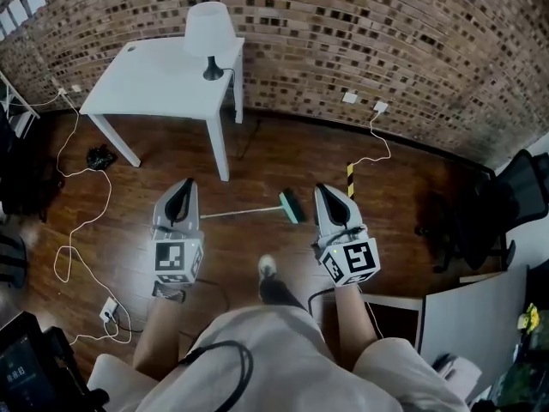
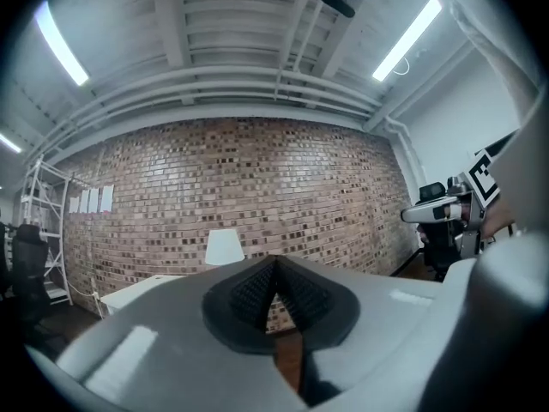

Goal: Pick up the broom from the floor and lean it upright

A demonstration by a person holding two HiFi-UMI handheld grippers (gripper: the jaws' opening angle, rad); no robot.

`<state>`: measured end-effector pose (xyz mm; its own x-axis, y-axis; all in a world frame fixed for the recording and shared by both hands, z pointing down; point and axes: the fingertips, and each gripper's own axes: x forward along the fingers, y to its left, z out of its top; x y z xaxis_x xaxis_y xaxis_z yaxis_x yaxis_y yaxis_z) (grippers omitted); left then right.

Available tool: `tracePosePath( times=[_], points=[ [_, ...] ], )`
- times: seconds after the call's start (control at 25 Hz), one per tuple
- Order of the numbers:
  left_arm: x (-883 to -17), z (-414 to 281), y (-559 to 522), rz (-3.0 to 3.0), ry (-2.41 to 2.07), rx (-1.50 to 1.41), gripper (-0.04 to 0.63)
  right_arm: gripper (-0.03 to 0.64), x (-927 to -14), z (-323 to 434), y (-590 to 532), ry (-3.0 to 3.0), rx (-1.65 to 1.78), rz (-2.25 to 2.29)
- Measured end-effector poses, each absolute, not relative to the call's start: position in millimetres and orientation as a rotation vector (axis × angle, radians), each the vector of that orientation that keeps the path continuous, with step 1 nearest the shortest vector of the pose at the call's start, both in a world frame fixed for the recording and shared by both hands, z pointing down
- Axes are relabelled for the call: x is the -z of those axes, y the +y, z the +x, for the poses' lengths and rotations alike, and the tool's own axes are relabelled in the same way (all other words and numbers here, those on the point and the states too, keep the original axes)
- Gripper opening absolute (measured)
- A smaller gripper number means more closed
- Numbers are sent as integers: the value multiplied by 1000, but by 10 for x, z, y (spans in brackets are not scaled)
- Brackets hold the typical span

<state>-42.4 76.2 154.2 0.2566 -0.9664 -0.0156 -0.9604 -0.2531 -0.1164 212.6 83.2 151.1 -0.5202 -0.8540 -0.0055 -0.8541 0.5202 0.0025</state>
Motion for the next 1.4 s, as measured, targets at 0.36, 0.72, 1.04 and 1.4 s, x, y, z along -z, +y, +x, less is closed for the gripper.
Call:
tracePosePath(
  times=[0.36, 0.72, 1.04, 1.4],
  points=[
    [-1468, -120, -345, -2375, 1883, 89, 2, 14, -1478, 2307, -354, 2804, -15, -1439],
    [-1622, -231, -948, -2366, 1940, 152, 2, 14, -1622, 2241, -1009, 2840, 33, -1411],
    [-1759, -432, -1260, -2391, 1945, 187, 2, 14, -1761, 2071, -1342, 2857, 67, -1422],
    [-2145, -806, -1381, -2424, 1953, 248, 2, 14, -2187, 1559, -1635, 3071, -46, -1307]
  ],
)
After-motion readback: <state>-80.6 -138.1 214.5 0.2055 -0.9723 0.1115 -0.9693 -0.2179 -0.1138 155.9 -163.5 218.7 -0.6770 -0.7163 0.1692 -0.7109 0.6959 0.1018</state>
